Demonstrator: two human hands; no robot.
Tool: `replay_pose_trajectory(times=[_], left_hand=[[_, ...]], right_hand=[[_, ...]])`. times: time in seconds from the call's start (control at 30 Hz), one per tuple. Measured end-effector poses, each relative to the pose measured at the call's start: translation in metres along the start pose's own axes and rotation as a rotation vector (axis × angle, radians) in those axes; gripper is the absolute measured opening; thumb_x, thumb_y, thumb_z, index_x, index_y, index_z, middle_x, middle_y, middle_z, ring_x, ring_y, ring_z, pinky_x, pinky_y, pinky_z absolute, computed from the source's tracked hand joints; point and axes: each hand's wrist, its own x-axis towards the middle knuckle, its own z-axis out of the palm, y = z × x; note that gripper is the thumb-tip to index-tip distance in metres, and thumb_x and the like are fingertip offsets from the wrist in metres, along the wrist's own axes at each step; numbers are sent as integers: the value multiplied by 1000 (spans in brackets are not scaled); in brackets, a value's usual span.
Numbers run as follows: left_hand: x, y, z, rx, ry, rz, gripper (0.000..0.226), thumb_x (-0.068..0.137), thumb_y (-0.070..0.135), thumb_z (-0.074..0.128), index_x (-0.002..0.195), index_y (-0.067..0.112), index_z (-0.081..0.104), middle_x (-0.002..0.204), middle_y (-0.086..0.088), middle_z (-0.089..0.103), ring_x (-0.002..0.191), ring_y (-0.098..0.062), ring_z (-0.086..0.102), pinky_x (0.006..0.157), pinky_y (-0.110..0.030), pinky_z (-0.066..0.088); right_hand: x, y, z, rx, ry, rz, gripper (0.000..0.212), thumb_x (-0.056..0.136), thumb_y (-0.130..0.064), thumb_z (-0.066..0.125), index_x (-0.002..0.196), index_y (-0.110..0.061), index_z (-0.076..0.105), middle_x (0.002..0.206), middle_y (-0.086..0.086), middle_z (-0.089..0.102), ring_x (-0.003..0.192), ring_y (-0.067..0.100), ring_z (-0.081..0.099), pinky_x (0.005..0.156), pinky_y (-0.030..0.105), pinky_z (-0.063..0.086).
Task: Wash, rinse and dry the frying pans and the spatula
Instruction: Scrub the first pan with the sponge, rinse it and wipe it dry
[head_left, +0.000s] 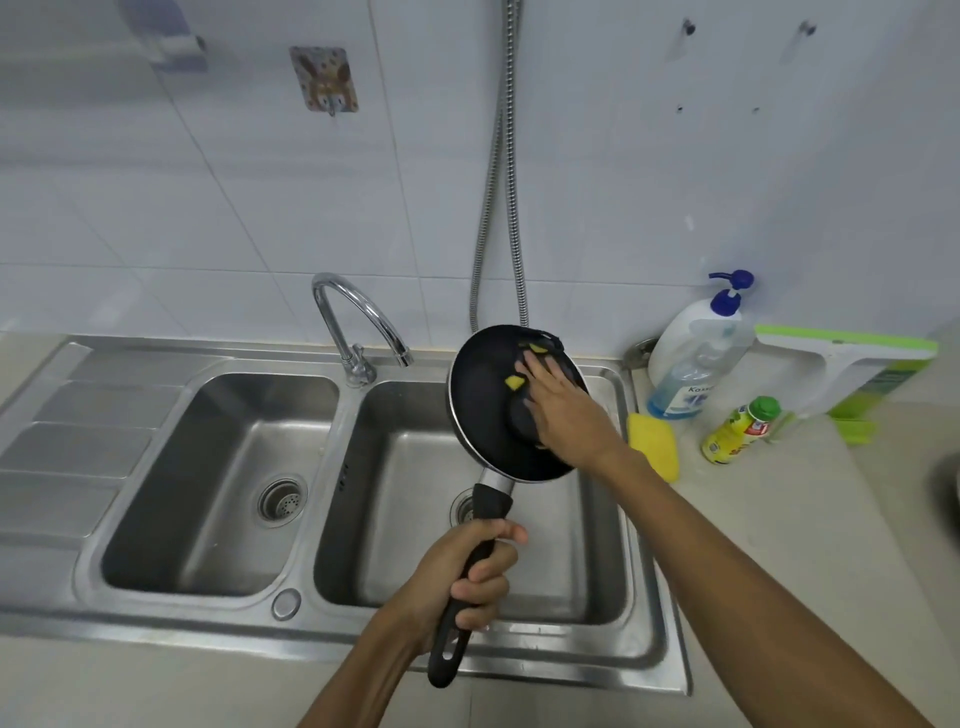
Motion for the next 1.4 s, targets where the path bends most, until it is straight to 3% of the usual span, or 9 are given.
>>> replay_pose_trajectory(times=[0.1,0.23,0.4,0.67,0.77,0.83,1.1,1.27,1.4], left_hand=[[8,-3,-8,-80,-30,-5,17,99,22,55,102,6,59,53,3,28,31,-4,27,29,-16,27],[12,-19,-15,-42,65,-82,15,97,21,54,96,7,59,53,1,25,30,-6,25,28,-16,27],[14,-32,-19,-16,79,-134,15,97,22,52,94,8,58,54,2,25,33,-7,24,30,-17,22],[24,-51,-34,-258,-30,-125,25,100,22,47,101,3,62,51,4,30,31,-5,29,28,-18,31],[28,-57,-31,-281,-33,-114,27,100,22,45,102,2,62,50,5,29,29,-4,29,27,-18,31],[27,-60,-25,-275,-31,-93,27,100,23,45,102,2,62,50,5,28,29,-3,28,26,-18,31],[33,-82,23,-109,52,39,15,99,15,44,101,6,57,52,5,28,34,-6,30,32,-22,35],[60,-119,67,147,208,181,13,98,18,52,94,9,61,71,-6,55,71,-24,61,70,-37,54],[74,-144,96,270,261,237,27,94,33,59,104,9,70,98,-23,63,95,-37,63,85,-50,54]], right_hand=[[-42,-14,2,88,-78,135,45,108,-22,39,150,-8,44,156,11,45,142,31,44,112,46,41],[-92,-68,10,780,-66,414,29,108,-31,45,99,-9,62,91,13,71,81,22,67,75,40,51],[-99,-53,-6,1200,210,668,24,103,-35,56,95,-23,76,100,10,77,94,23,69,89,44,53],[-223,29,-21,426,333,766,29,107,-26,47,82,-11,52,76,9,62,73,31,59,64,37,39],[-278,36,40,87,-9,692,48,105,-40,31,124,-8,61,126,14,65,118,36,61,87,42,50],[-309,39,81,-60,-141,620,62,103,-43,23,153,-12,41,158,6,42,147,27,38,106,47,46],[-305,38,65,-46,-156,661,68,101,-57,32,154,-16,41,162,5,36,148,28,36,106,56,45],[-297,8,0,532,144,651,42,102,-40,55,141,-27,48,123,2,61,113,19,60,97,45,52],[-299,-9,-46,1194,-123,752,31,102,-55,46,132,-48,49,94,1,69,73,22,72,61,47,63]])
